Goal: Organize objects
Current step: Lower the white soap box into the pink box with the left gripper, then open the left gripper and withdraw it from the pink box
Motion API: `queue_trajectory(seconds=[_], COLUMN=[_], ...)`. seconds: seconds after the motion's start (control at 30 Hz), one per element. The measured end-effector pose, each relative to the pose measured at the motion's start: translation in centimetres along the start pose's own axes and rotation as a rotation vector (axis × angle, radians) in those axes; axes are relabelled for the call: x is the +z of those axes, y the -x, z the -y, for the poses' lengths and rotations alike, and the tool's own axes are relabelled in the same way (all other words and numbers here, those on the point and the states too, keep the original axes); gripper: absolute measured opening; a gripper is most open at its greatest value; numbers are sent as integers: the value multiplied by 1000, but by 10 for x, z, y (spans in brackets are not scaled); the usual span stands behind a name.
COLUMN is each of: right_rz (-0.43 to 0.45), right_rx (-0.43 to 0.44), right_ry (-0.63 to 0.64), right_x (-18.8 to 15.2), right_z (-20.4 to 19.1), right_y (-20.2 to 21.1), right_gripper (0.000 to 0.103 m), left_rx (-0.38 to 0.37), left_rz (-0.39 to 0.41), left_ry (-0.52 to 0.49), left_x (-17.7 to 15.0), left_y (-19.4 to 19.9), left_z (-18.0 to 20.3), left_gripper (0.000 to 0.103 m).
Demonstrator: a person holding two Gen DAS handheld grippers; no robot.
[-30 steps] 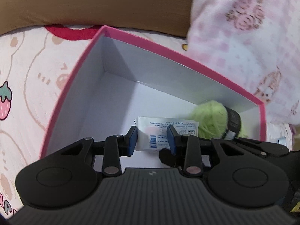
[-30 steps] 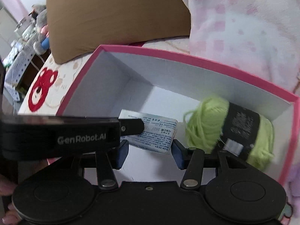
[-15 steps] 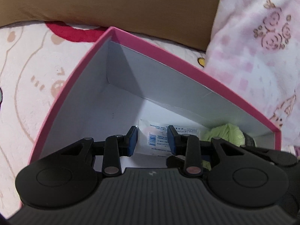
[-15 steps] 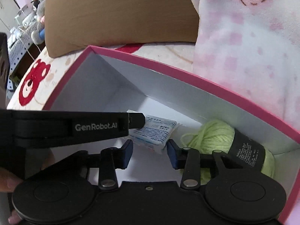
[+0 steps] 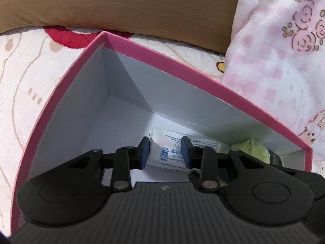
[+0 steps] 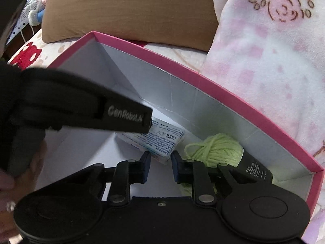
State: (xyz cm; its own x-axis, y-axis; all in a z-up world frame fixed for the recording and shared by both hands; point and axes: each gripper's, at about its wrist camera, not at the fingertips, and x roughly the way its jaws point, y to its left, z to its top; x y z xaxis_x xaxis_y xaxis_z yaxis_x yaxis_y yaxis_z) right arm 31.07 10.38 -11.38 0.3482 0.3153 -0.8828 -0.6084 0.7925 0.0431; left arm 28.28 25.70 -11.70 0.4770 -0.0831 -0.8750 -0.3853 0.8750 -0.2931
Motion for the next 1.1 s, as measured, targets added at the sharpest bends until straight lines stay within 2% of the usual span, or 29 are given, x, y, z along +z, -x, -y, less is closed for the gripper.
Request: queue_trajectory(seconds=[0.1,0.2,0.33,0.47,0.53,0.6,0.77,0.9,1.0,1.1], right_rz=[-5,-14,-10,-1,7,14,36,55,62,68], right_rx=[-4,22,88,104,75,42,21,-38,-27,20], right_ry=[11,38,62,3,12,10,15,12,-29,-62], right_x=[1,1,-5,-3,-2,-2,-1,-2,-2,-3], right_z=[-1,-5,-4,5,6,5,6,8,16,26], right_y=[2,7,14,19,20,21,26,23,25,31], right_gripper=[24,34,38,38,34,23,19,9,8,8], left_rx=[11,26,80,62,41,20,28,42,40,43], left_rz=[37,68,39,30,23,22,17,18,25,7], left_ry=[-13,-40,-108,-118,-101,-82,-34,-10,6,-8], left_x=[0,-4,-11,-17,-18,-18,-20,-20,-21,-24], left_y=[3,9,18,28,32,35,31,31,38,41], left_z=[4,9,16,18,16,13,10,5,2,3], left_gripper=[29,29,29,29,29,29,29,29,30,38])
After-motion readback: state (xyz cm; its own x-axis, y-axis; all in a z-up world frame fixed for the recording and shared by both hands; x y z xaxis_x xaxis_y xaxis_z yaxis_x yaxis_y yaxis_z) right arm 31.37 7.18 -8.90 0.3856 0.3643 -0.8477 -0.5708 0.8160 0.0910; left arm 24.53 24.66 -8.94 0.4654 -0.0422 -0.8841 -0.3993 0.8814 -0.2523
